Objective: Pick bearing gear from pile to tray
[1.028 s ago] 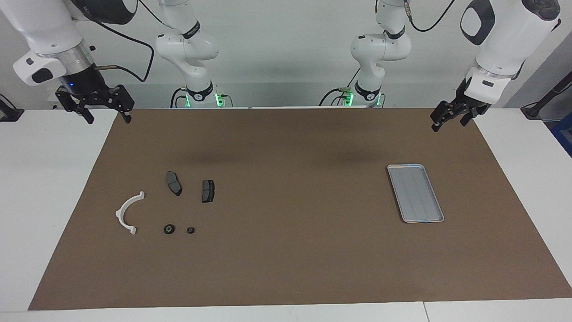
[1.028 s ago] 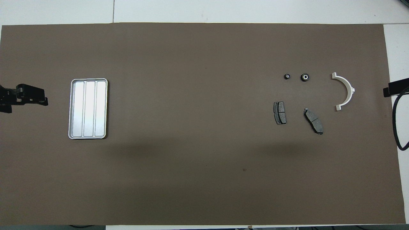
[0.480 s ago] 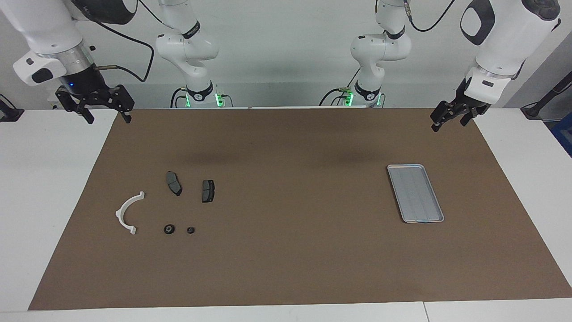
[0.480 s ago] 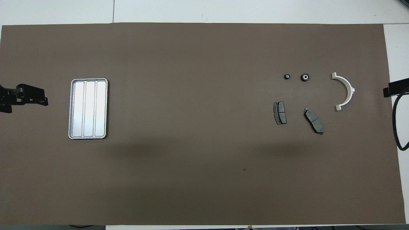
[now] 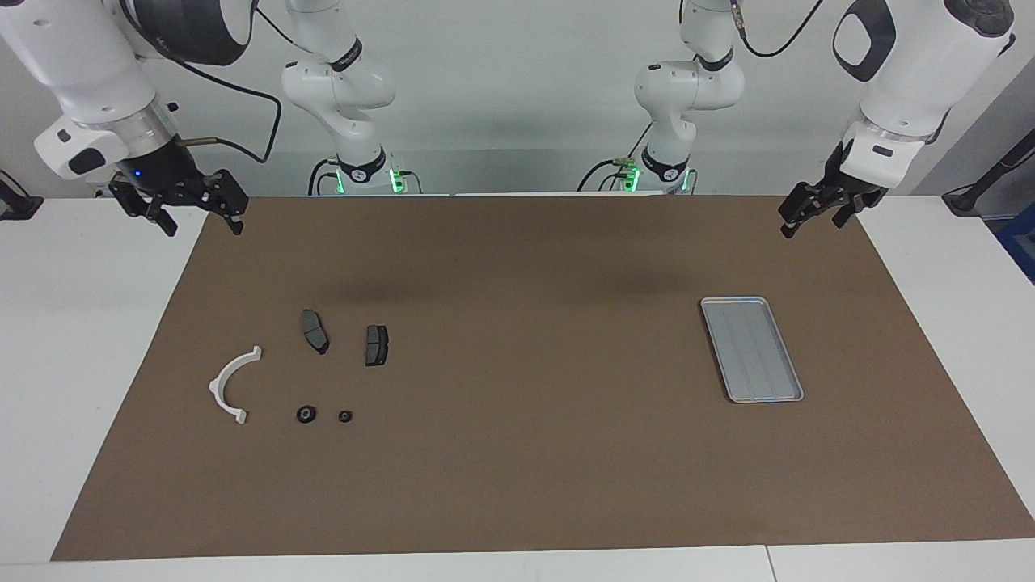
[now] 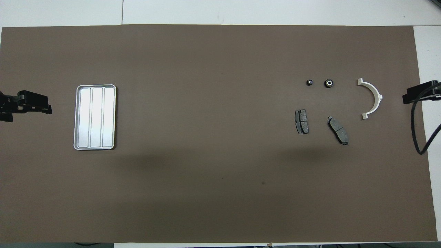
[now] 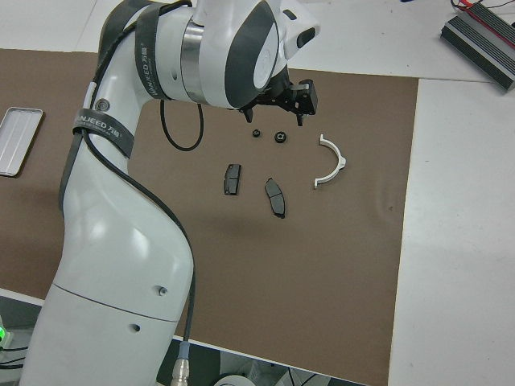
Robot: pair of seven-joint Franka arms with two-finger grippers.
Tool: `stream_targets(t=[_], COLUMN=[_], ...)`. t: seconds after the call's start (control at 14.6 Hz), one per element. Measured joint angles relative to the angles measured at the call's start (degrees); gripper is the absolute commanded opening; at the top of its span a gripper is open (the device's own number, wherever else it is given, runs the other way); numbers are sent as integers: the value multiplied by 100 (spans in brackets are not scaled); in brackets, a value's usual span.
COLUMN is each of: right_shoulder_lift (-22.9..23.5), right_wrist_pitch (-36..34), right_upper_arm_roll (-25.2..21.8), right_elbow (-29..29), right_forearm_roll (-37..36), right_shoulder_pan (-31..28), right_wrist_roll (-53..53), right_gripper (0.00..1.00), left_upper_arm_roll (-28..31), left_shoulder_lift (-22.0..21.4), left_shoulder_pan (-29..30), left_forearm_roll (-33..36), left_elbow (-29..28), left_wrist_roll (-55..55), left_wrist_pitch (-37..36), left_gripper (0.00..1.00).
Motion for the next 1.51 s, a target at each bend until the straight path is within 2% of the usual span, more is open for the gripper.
stream_targets(t=[0.41, 1.1, 1.51], right_shoulder_lift=[785, 1993, 2489], right_wrist_pitch=[820, 2153, 2776], right_upper_arm_roll=[335, 511, 659], right_elbow=[14, 102, 147], right_forearm_roll=[-3, -507, -624], right_shoulder_pan=[0, 42, 49], right_wrist_roll=[38, 435, 834], right_gripper=[100, 100, 100], left_upper_arm_roll=[0, 0, 0], left_shoulder_lift=[0, 0, 0], left_shoulder_pan=[0, 0, 0], left_forearm_roll=[0, 0, 0], left_elbow=[0, 0, 0], left_wrist_roll=[0, 0, 0], left_wrist_pitch=[0, 0, 0], left_gripper=[100, 100, 100])
